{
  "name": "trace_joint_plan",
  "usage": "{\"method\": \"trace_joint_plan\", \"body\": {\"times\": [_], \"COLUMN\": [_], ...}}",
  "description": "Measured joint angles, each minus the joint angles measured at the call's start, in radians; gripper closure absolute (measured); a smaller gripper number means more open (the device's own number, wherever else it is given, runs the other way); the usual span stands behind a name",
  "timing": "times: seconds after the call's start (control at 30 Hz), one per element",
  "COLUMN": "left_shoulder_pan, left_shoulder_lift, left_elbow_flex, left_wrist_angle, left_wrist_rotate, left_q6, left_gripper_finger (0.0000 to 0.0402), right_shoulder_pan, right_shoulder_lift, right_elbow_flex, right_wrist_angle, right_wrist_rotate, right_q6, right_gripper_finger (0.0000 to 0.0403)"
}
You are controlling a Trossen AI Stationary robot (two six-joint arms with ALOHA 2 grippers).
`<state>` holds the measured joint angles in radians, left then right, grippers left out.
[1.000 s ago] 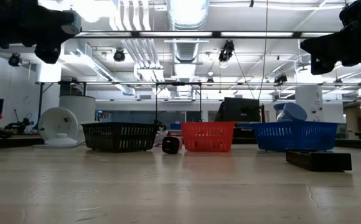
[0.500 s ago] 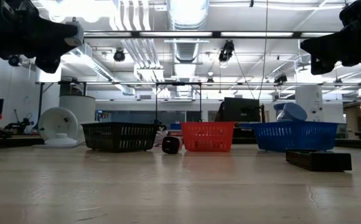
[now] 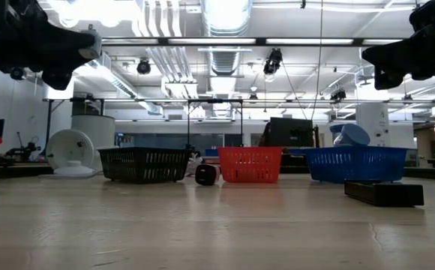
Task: Pick & Place Office items
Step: Put the blue charger adapter into the red basket
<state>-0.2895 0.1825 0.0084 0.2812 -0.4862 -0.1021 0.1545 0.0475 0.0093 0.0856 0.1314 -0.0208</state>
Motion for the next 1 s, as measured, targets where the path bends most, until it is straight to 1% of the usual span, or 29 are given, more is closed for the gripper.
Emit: {"method": "trace_joint_plan", "body": {"times": [0.1, 0.13, 0.2, 0.27, 0.43, 0.5, 0.57, 0.63, 0.77, 0.83, 0.93, 1.0], "left_shoulder_pan": [0.0, 0.001, 0.0, 0.0, 0.022, 0.052, 0.095, 0.148, 0.267, 0.316, 0.371, 0.394], "left_shoulder_lift": [0.018, 0.035, 0.079, 0.139, 0.335, 0.434, 0.543, 0.656, 0.886, 1.007, 1.155, 1.253], "left_elbow_flex": [0.016, 0.035, 0.09, 0.16, 0.38, 0.467, 0.55, 0.632, 0.79, 0.859, 0.992, 1.068], "left_wrist_angle": [-0.041, -0.041, -0.039, -0.072, -0.213, -0.239, -0.255, -0.272, -0.273, -0.298, -0.286, -0.344], "left_wrist_rotate": [-0.12, -0.135, -0.134, -0.136, -0.184, -0.204, -0.196, -0.128, 0.132, 0.235, 0.316, 0.346], "left_q6": [-0.023, -0.025, -0.008, 0.017, 0.045, 0.06, 0.078, 0.093, 0.113, 0.116, 0.129, 0.139], "left_gripper_finger": [0.0269, 0.0269, 0.0269, 0.0269, 0.0269, 0.0269, 0.0269, 0.0269, 0.0269, 0.0269, 0.0269, 0.0269], "right_shoulder_pan": [0.0, 0.0, 0.0, 0.0, 0.0, 0.0, 0.0, 0.0, 0.0, 0.0, 0.0, 0.0], "right_shoulder_lift": [0.0, 0.0, 0.0, 0.0, 0.0, 0.0, 0.0, 0.0, 0.0, 0.0, 0.0, 0.0], "right_elbow_flex": [0.0, 0.0, 0.0, 0.0, 0.0, 0.0, 0.0, 0.0, 0.0, 0.0, 0.0, 0.0], "right_wrist_angle": [0.0, 0.0, 0.0, 0.0, 0.0, 0.0, 0.0, 0.0, 0.0, 0.0, 0.0, 0.0], "right_wrist_rotate": [0.0, 0.0, 0.0, 0.0, 0.0, 0.0, 0.001, 0.001, 0.001, 0.001, 0.002, 0.002], "right_q6": [0.0, 0.001, 0.002, 0.002, -0.002, -0.005, -0.005, -0.005, -0.017, -0.027, -0.036, -0.039], "right_gripper_finger": [0.0374, 0.0374, 0.0374, 0.0374, 0.0374, 0.0374, 0.0374, 0.0374, 0.0374, 0.0374, 0.0374, 0.0374]}}
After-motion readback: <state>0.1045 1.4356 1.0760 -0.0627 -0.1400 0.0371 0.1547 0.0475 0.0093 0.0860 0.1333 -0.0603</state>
